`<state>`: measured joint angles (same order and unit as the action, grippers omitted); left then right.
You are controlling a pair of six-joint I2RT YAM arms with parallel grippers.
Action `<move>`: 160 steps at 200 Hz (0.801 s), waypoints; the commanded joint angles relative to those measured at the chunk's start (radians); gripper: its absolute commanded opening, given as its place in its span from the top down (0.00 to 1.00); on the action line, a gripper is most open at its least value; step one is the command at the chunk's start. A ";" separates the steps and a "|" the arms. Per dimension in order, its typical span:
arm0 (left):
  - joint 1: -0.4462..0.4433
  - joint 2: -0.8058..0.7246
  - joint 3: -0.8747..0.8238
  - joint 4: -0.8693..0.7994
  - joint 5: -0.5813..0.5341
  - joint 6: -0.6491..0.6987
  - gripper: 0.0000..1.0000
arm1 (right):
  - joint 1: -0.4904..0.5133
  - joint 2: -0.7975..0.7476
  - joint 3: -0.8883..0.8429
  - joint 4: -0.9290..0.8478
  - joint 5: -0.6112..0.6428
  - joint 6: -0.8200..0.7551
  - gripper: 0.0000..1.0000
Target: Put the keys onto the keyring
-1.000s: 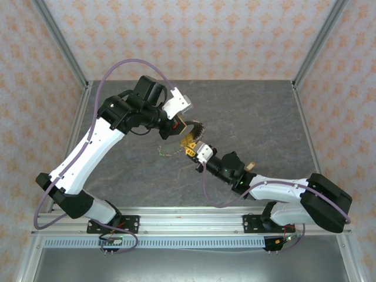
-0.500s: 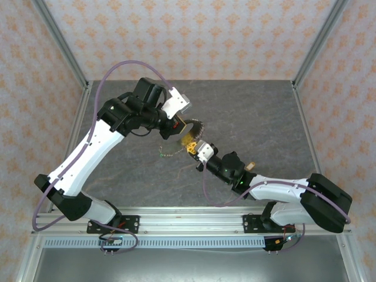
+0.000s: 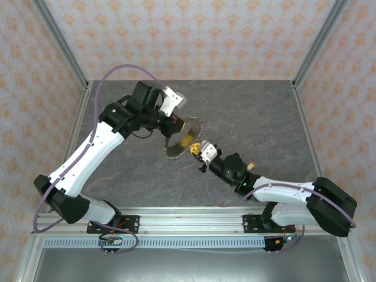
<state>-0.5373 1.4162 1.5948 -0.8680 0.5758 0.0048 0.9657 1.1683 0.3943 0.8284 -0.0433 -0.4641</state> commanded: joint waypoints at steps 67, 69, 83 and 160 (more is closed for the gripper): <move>0.086 -0.041 -0.270 0.227 0.112 -0.181 0.81 | -0.055 -0.119 0.013 -0.035 -0.199 0.121 1.00; 0.087 -0.042 -0.276 0.230 0.109 -0.184 0.81 | -0.057 -0.121 0.012 -0.036 -0.203 0.125 1.00; 0.099 -0.035 -0.305 0.253 0.099 -0.198 0.80 | -0.066 -0.129 0.008 -0.049 -0.220 0.139 1.00; 0.132 0.017 -0.344 0.319 0.095 -0.244 0.67 | -0.085 -0.158 0.012 -0.156 -0.302 0.165 1.00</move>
<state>-0.4248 1.4128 1.2480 -0.6029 0.6743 -0.2134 0.8909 1.0405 0.3920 0.6800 -0.2871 -0.3279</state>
